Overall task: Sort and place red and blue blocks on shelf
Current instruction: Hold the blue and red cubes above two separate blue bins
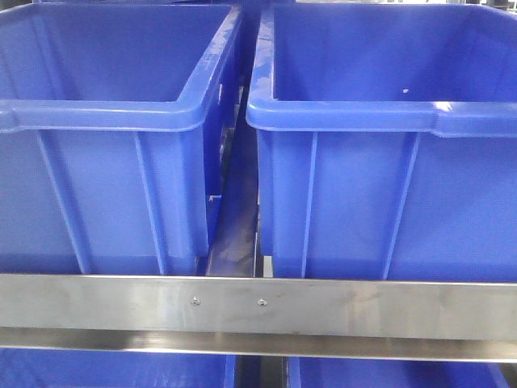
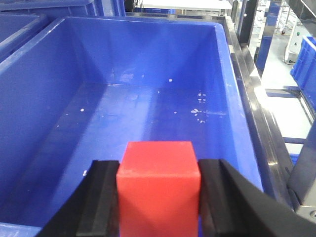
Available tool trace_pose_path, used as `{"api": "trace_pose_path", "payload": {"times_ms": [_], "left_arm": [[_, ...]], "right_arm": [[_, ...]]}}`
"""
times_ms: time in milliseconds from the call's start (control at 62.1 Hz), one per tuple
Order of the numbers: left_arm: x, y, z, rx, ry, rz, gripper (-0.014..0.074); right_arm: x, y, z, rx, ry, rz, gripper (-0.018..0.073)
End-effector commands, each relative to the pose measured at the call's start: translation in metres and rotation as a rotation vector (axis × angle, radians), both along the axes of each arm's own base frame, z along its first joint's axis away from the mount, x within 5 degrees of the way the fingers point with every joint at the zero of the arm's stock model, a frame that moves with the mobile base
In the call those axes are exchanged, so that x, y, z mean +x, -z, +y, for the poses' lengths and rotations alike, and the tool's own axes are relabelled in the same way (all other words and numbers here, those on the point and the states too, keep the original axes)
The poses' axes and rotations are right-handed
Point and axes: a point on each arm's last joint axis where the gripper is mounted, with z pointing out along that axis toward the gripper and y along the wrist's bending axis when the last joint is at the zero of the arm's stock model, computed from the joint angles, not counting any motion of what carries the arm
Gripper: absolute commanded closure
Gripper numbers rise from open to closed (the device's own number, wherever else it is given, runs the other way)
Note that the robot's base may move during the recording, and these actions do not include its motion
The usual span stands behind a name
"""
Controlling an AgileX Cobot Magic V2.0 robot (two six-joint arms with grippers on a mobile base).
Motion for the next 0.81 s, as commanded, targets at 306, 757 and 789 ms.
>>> {"api": "trace_pose_path", "payload": {"times_ms": [306, 757, 789], "left_arm": [[-0.0020, -0.0182, 0.0008, -0.020, -0.006, -0.125, 0.0472], [0.0024, -0.0191, 0.0001, -0.079, 0.003, -0.115, 0.0472], [0.0047, -0.0194, -0.0002, -0.079, 0.004, -0.106, 0.0472]], "right_arm": [[0.0002, -0.0171, -0.0010, -0.006, 0.009, -0.109, 0.0508], [-0.0001, -0.0161, 0.0026, -0.010, -0.024, -0.078, 0.0508], [-0.0004, -0.0181, 0.0037, -0.016, -0.034, -0.085, 0.0508]]}}
